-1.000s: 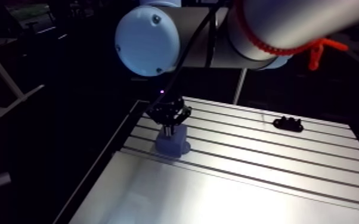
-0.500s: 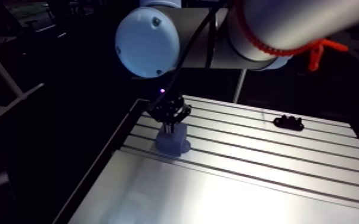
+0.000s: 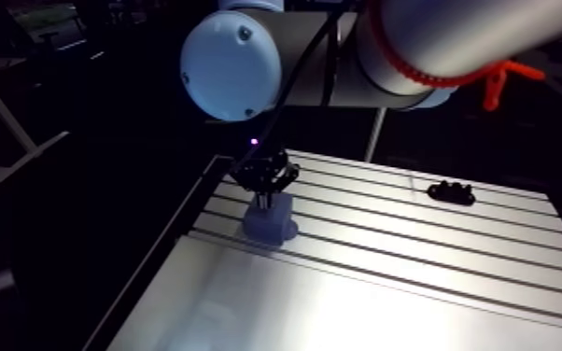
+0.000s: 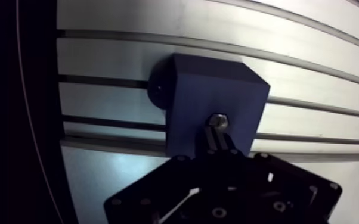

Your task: Pick up the M10 bolt and insert it into the hex recess until seated.

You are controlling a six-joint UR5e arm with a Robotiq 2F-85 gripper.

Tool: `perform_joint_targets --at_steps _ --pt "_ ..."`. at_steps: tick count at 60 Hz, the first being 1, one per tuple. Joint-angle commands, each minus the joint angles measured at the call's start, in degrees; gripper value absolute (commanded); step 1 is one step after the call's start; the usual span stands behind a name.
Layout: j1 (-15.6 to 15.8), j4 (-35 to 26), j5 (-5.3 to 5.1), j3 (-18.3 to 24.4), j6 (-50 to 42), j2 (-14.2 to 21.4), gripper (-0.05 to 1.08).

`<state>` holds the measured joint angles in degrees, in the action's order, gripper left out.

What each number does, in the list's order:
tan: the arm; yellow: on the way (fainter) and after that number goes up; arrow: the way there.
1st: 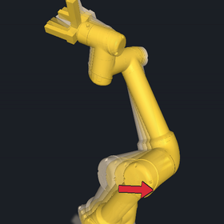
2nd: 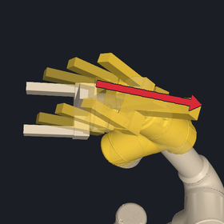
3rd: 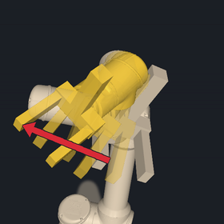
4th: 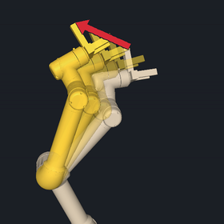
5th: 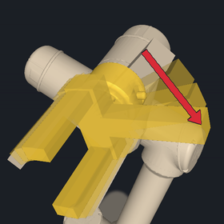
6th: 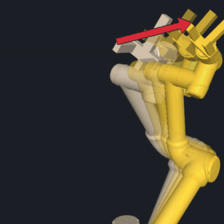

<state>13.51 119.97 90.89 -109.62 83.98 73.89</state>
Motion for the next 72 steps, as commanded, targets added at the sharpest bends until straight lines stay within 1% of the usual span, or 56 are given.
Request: perform_joint_targets --at_steps 1,16,17,18,19,20,21,22,23,24,25,26,27,28,29,30,31,38,42,44,46,51,53,55,57,58,59,60,61,64,66,70,72 --pt "0.03 -0.12 -0.05 0.15 0.0 0.32 1.08" --pt "0.03 -0.21 0.02 0.24 0.0 0.76 1.08" --pt "0.03 -0.21 0.03 0.31 0.0 0.76 1.04" --pt "0.03 -0.29 0.03 0.4 0.07 0.76 0.94" --pt "0.03 -0.29 0.03 0.4 0.07 0.76 0.94" --pt "0.03 -0.52 0.18 0.48 0.24 0.76 0.75" --pt "0.03 -0.52 0.18 0.48 0.24 0.76 0.75" --pt "0.03 -0.56 0.06 0.5 0.71 0.76 0.55" --pt "0.03 -0.56 0.06 0.5 0.71 0.76 0.55" --pt "0.03 -0.56 -0.04 0.57 1.23 0.76 0.4" --pt "0.03 -0.56 -0.04 0.57 1.23 0.76 0.4" --pt "0.03 -0.56 -0.13 0.59 1.68 0.76 0.24" --pt "0.03 -0.49 0.01 0.66 1.82 0.84 0.14" --pt "0.03 -0.49 0.01 0.66 1.82 0.84 0.14" --pt "0.03 -0.48 0.1 0.67 1.84 1.0 0.08" --pt "0.03 -0.48 0.1 0.67 1.84 1.0 0.08" --pt "0.03 -0.55 0.19 0.83 1.85 1.32 0.02" --pt "0.03 -1.28 0.37 1.52 1.85 2.12 0.01" --pt "0.03 -2.95 0.4 2.03 1.92 2.81 0.01" --pt "0.03 -4.13 0.46 2.37 1.86 3.16 0.01" --pt "-0.05 -6.55 0.63 3.16 1.85 3.95 0.01" --pt "-0.13 -8.39 0.65 3.94 1.93 4.74 0.01" --pt "-0.29 -11.26 0.65 5.13 2.02 5.61 0.01" --pt "-0.29 -11.26 0.65 5.13 2.02 5.61 0.01" --pt "-0.39 -15.38 0.81 6.6 2.48 6.49 0.01" --pt "-0.39 -15.38 0.81 6.6 2.48 6.49 0.01" --pt "-0.4 -17.28 0.97 7.39 3.21 6.85 0.01" --pt "-0.4 -17.28 0.97 7.39 3.21 6.85 0.01" --pt "-0.48 -18.91 1.07 8.11 4.07 7.13 0.01" --pt "-0.49 -20.2 1.16 8.74 5.02 7.47 0.01" --pt "-0.64 -21.97 1.18 9.9 6.63 8.41 0.01" --pt "-0.89 -22.68 1.18 10.35 7.12 8.78 0.01" --pt "-2.06 -23.94 1.25 10.93 7.61 9.57 0.01"
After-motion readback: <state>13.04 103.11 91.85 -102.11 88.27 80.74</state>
